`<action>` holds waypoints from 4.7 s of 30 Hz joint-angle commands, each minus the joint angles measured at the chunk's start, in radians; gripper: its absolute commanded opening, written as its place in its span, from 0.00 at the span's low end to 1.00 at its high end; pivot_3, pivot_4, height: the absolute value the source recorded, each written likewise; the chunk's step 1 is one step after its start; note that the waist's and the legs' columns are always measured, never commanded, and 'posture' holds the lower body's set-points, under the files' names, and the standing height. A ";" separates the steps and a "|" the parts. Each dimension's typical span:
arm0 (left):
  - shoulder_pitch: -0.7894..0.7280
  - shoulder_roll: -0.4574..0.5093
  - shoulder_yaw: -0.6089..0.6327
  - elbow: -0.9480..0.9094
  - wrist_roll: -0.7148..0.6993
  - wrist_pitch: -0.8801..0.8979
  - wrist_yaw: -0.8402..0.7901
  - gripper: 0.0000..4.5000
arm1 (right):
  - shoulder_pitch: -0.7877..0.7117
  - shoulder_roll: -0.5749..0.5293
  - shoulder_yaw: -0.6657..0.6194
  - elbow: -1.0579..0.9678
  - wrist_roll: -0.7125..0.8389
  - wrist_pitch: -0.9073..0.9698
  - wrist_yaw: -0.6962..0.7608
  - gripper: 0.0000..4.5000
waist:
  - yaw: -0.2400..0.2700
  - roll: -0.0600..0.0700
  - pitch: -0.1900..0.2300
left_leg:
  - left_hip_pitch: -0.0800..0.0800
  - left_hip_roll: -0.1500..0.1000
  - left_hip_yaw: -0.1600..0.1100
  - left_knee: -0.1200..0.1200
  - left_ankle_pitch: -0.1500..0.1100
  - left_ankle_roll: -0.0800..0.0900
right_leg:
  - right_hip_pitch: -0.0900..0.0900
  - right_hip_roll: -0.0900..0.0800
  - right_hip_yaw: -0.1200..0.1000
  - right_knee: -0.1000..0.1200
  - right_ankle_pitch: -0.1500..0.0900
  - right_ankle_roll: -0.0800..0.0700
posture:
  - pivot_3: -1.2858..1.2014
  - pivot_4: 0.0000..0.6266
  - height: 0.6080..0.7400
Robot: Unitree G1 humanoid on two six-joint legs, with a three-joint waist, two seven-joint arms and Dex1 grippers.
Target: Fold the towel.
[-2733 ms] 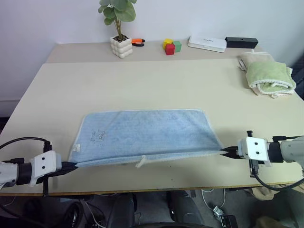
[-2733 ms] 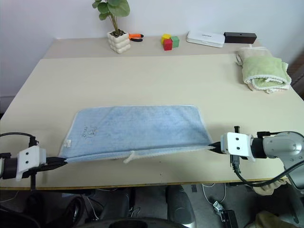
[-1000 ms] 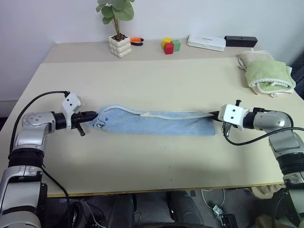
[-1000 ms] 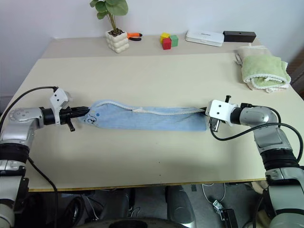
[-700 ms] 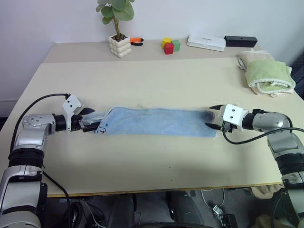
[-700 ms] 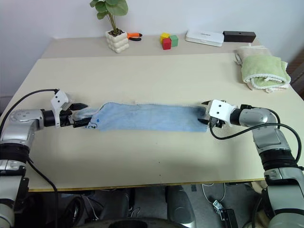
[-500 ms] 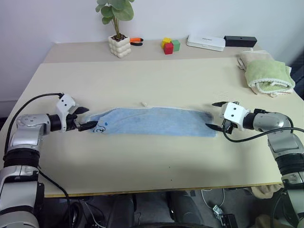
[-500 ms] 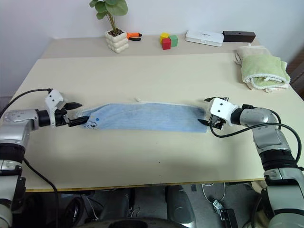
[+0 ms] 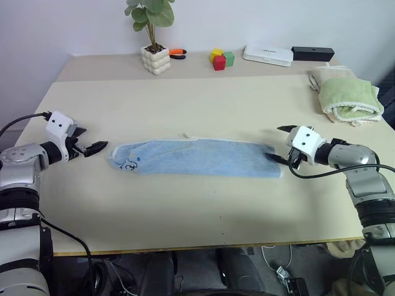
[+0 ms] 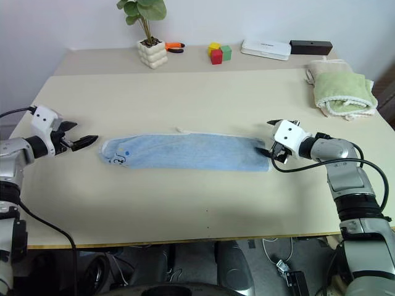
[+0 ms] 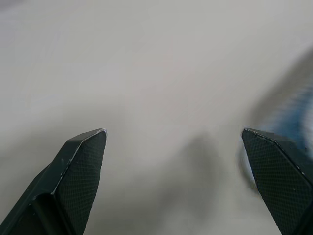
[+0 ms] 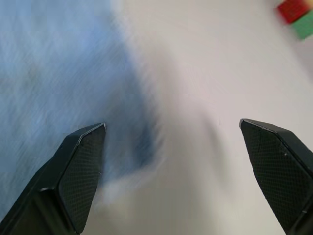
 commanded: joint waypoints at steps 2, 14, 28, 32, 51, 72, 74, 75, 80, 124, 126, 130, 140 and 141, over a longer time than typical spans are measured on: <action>-0.009 -0.033 0.090 -0.225 -0.151 0.257 0.039 0.89 | 0.053 0.073 -0.092 -0.267 0.174 0.240 -0.060 0.88 | 0.003 0.000 0.000 | -0.001 0.000 -0.002 0.000 0.000 0.000 | 0.000 0.000 -0.002 0.000 0.000 0.000 | 0.52 0.24 1.00; -0.065 -0.449 0.159 -0.878 -0.459 0.830 0.587 0.01 | 0.072 0.369 -0.027 -0.521 0.126 0.534 -0.445 0.01 | 0.009 -0.001 0.000 | -0.001 0.000 -0.004 0.002 0.000 0.000 | 0.000 0.000 -0.003 0.002 0.000 0.000 | 0.52 0.24 1.00; 0.126 -0.727 -0.134 -0.880 -0.253 0.715 0.763 0.01 | 0.143 0.658 0.100 -0.423 -0.083 0.523 -0.796 0.01 | 0.000 0.000 -0.001 | -0.001 -0.001 -0.004 0.000 0.001 -0.002 | -0.001 0.000 -0.001 0.001 0.001 0.001 | 0.52 0.24 1.00; 0.197 -0.642 -0.094 -0.846 -0.217 0.643 0.724 0.01 | 0.205 0.652 0.085 -0.389 -0.102 0.476 -0.822 0.01 | -0.001 0.000 -0.001 | -0.001 -0.001 -0.004 -0.001 0.001 -0.002 | -0.001 0.000 -0.001 0.001 0.001 0.000 | 0.52 0.24 1.00; 0.405 -0.326 0.188 -0.838 -0.267 0.550 0.582 0.01 | 0.267 0.560 0.070 -0.377 -0.107 0.371 -0.729 0.01 | -0.006 -0.002 -0.003 | 0.001 -0.001 -0.004 -0.002 0.001 -0.002 | 0.001 0.000 -0.002 -0.001 0.000 0.000 | 0.52 0.24 1.00; 0.456 -0.068 0.224 -0.861 -0.362 0.621 0.249 0.01 | 0.256 0.572 0.081 -0.406 -0.104 0.353 -0.688 0.01 | -0.011 -0.004 -0.002 | -0.001 0.000 -0.003 -0.004 0.001 -0.002 | -0.001 0.000 -0.002 -0.003 0.000 0.000 | 0.52 0.24 1.00; 0.471 -0.003 0.244 -0.834 -0.372 0.607 0.169 0.06 | 0.257 0.569 0.084 -0.407 -0.104 0.350 -0.680 0.00 | -0.013 -0.005 -0.002 | -0.001 0.000 -0.003 -0.004 0.001 -0.002 | -0.001 0.000 -0.002 -0.003 0.000 0.000 | 0.52 0.24 1.00; 0.473 0.019 0.254 -0.817 -0.376 0.602 0.144 0.13 | 0.257 0.569 0.084 -0.407 -0.104 0.350 -0.678 0.00 | -0.014 -0.005 -0.001 | -0.001 0.000 -0.003 -0.004 0.001 -0.002 | -0.002 0.000 -0.002 -0.003 0.000 -0.001 | 0.52 0.24 1.00; 0.517 0.042 0.332 -0.803 -0.468 0.685 0.077 0.64 | 0.251 0.566 0.094 -0.425 -0.104 0.341 -0.656 0.00 | -0.016 -0.005 -0.001 | -0.001 0.000 -0.003 -0.004 0.001 -0.002 | -0.001 -0.001 -0.002 -0.004 -0.002 -0.003 | 0.52 0.24 1.00; 0.395 -0.012 0.050 -0.482 -0.183 0.195 -0.176 1.00 | 0.338 0.348 0.051 -0.791 0.278 0.469 -0.241 0.99 | -0.001 -0.008 0.000 | -0.002 0.001 -0.001 -0.004 0.001 -0.001 | -0.002 0.000 -0.001 -0.005 0.000 -0.001 | 0.52 0.24 1.00; 0.387 -0.018 0.039 -0.489 -0.182 0.213 -0.175 1.00 | 0.336 0.355 0.055 -0.792 0.276 0.469 -0.251 0.99 | 0.001 -0.008 0.000 | -0.002 0.001 -0.001 -0.004 0.001 -0.001 | -0.002 0.000 -0.001 -0.005 0.000 -0.001 | 0.52 0.24 1.00; 0.363 -0.015 0.028 -0.492 -0.183 0.244 -0.181 1.00 | 0.340 0.356 0.067 -0.796 0.269 0.469 -0.262 0.99 | 0.002 -0.008 0.000 | -0.002 0.001 -0.001 -0.004 0.001 -0.001 | -0.002 0.000 -0.001 -0.005 0.000 -0.001 | 0.52 0.24 1.00; 0.365 0.014 0.025 -0.518 -0.198 0.331 -0.214 0.95 | 0.334 0.355 0.072 -0.778 0.242 0.456 -0.289 1.00 | 0.000 -0.008 0.000 | -0.002 0.001 -0.001 -0.004 0.001 -0.001 | -0.002 0.000 -0.001 -0.005 0.000 -0.001 | 0.52 0.24 1.00; 0.364 0.012 0.029 -0.519 -0.205 0.341 -0.214 0.89 | 0.333 0.355 0.073 -0.777 0.240 0.456 -0.289 1.00 | 0.000 -0.008 0.000 | -0.002 0.001 -0.001 -0.004 0.001 -0.001 | -0.002 0.000 -0.001 -0.005 0.000 -0.001 | 0.52 0.24 1.00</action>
